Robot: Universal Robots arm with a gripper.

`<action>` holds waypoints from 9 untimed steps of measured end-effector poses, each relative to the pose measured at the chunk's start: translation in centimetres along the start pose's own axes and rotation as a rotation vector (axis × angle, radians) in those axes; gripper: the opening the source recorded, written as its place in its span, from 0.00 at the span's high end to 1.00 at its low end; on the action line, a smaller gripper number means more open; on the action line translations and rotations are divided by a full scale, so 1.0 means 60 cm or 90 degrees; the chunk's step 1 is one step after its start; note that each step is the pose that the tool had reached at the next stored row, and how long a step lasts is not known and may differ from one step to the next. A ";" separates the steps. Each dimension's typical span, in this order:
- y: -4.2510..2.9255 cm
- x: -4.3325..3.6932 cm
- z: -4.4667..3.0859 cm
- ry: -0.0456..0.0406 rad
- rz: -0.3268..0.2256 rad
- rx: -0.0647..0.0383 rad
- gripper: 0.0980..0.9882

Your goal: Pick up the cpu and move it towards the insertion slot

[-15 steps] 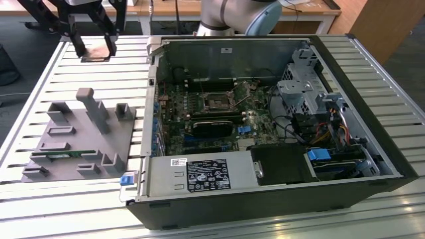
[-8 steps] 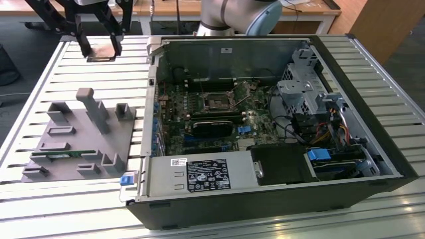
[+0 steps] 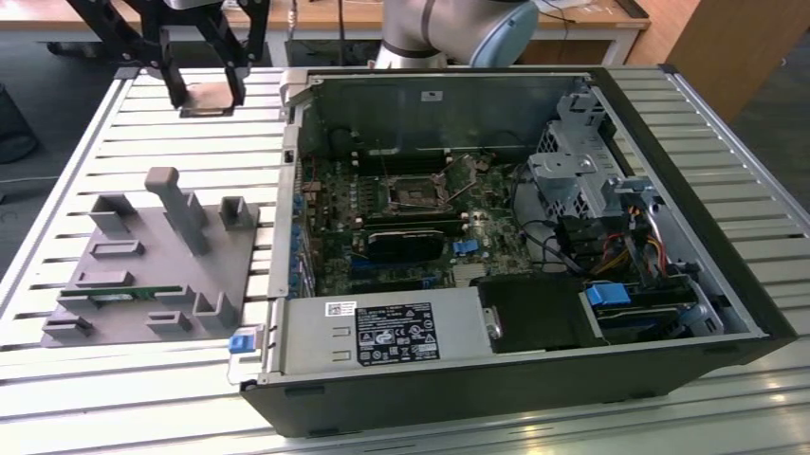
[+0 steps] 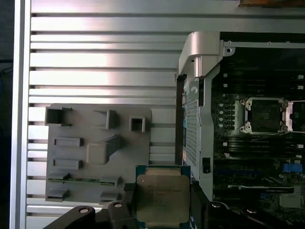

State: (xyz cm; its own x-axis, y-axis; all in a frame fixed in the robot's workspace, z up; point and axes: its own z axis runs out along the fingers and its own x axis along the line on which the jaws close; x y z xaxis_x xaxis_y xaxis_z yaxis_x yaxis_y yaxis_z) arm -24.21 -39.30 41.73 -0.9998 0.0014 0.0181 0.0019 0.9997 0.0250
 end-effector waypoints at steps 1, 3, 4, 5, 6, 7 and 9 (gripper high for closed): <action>0.000 -0.002 0.000 0.0000 0.000 0.000 0.50; 0.001 -0.006 0.000 0.0000 0.000 0.000 0.50; 0.001 -0.008 0.000 0.0000 0.000 0.000 0.50; 0.002 -0.010 0.000 0.0000 0.000 0.000 0.50; 0.002 -0.013 0.000 -0.0001 0.000 0.000 0.50; 0.003 -0.015 0.000 0.0000 0.000 0.000 0.50; 0.004 -0.020 0.000 0.0000 0.000 0.000 0.50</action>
State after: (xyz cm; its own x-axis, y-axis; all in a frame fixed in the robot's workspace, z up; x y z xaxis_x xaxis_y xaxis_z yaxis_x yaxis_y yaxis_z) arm -23.02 -39.09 41.72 -0.9998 0.0014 0.0180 0.0019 0.9997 0.0250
